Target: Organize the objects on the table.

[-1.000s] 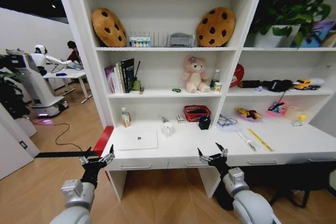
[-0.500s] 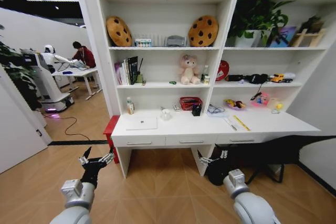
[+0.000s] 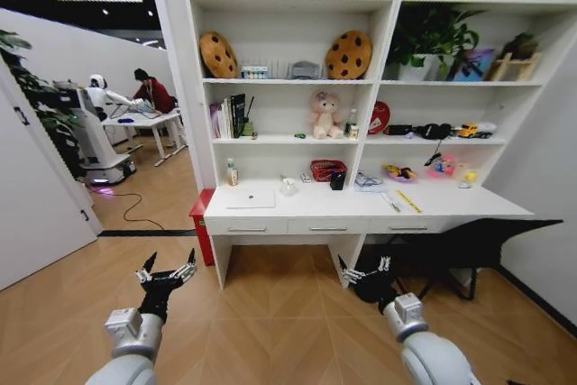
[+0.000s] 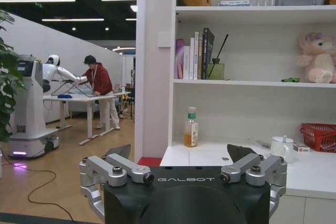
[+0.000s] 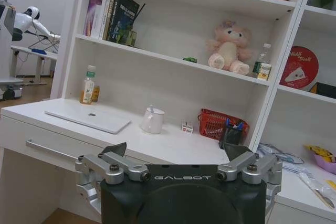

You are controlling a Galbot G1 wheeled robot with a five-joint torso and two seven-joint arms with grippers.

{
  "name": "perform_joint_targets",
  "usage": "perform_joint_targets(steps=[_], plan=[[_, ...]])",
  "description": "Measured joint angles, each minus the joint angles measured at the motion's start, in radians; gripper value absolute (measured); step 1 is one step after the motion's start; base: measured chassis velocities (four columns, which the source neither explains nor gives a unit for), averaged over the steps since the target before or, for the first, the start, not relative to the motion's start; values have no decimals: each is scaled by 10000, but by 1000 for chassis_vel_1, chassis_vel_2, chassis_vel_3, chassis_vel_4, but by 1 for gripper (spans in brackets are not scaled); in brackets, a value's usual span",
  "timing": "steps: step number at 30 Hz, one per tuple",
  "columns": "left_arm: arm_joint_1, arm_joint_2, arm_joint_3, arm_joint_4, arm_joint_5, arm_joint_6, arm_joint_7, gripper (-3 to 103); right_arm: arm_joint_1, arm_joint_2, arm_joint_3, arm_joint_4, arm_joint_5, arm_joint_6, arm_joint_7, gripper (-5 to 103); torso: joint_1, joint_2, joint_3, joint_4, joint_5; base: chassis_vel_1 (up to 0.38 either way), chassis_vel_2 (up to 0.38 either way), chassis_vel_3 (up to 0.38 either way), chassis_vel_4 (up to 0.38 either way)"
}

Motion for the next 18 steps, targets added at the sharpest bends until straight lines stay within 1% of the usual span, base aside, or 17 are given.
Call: perform_joint_targets(steps=[1,2,4,5,6,7,10,12,18], plan=[[0,0,-1,-1,0,0,0,100,-5,12,0,0,-9,6,0,100,-3,1,-1,-2,21,-52,-39,-13,-7],[1,0,-1,-2,0,0,1,100,-22,29,0,0,-13,7,0,100,-9,4,-3,-1,31,0,0,0,0],[2,0,0,-2,0,0,2,100,-32,47,0,2,-20,8,0,100,-14,6,-5,-2,24,5,-28,-4,10],[3,0,-1,-1,0,0,2,100,-40,70,-6,8,-24,10,0,100,-18,9,-6,1,9,28,-55,-8,29],[4,-1,-1,-2,0,0,2,100,-47,93,-14,11,-29,11,-2,100,-20,11,-7,2,13,0,0,0,0],[4,0,-3,-3,0,0,2,100,-52,118,-27,11,-39,13,-7,100,-20,12,-7,5,26,61,-13,-51,-1],[3,0,-3,-1,0,1,1,100,-70,150,-35,10,-74,26,-14,100,-17,10,-6,3,11,21,4,-34,-1],[2,0,-3,-2,0,1,2,100,-85,156,-39,10,-81,30,-17,100,-16,10,-6,2,20,0,0,0,0],[2,-1,-3,-2,0,2,2,100,-110,130,-37,10,-82,33,-18,100,-16,9,-5,2,19,0,0,0,0]])
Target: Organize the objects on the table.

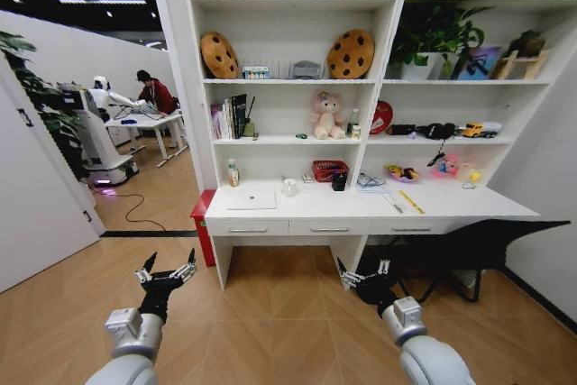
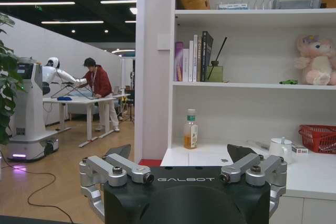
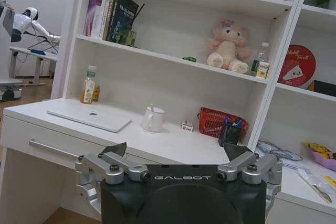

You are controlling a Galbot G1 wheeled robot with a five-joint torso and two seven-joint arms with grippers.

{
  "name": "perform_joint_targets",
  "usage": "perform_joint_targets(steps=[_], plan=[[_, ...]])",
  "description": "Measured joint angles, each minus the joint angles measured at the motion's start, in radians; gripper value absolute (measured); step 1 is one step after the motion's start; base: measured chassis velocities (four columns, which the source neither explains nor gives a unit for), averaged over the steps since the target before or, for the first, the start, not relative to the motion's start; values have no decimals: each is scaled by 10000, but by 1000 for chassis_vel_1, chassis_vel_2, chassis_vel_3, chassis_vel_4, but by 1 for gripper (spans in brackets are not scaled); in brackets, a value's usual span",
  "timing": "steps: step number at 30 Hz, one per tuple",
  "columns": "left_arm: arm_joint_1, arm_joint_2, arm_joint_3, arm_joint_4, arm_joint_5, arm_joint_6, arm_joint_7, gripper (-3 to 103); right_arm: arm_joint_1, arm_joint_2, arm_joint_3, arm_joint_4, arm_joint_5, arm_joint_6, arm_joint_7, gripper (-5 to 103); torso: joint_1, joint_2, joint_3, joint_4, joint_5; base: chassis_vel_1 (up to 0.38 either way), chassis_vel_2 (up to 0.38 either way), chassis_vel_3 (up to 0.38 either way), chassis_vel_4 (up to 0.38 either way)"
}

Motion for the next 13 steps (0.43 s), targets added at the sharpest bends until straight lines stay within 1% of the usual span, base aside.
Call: perform_joint_targets(steps=[5,10,13], plan=[[0,1,0,0,1,0,0,100,-16,67,0,0,12,-1,57,100,0,0,-1,1,-1,0,0,0,0],[0,0,0,0,0,0,0,100,83,291,95,-10,103,-27,381,100,0,0,0,0,-1,0,0,0,0],[0,0,0,0,0,0,0,100,258,514,223,64,320,-183,636,100,1,-1,0,0,-1,0,0,0,0]])
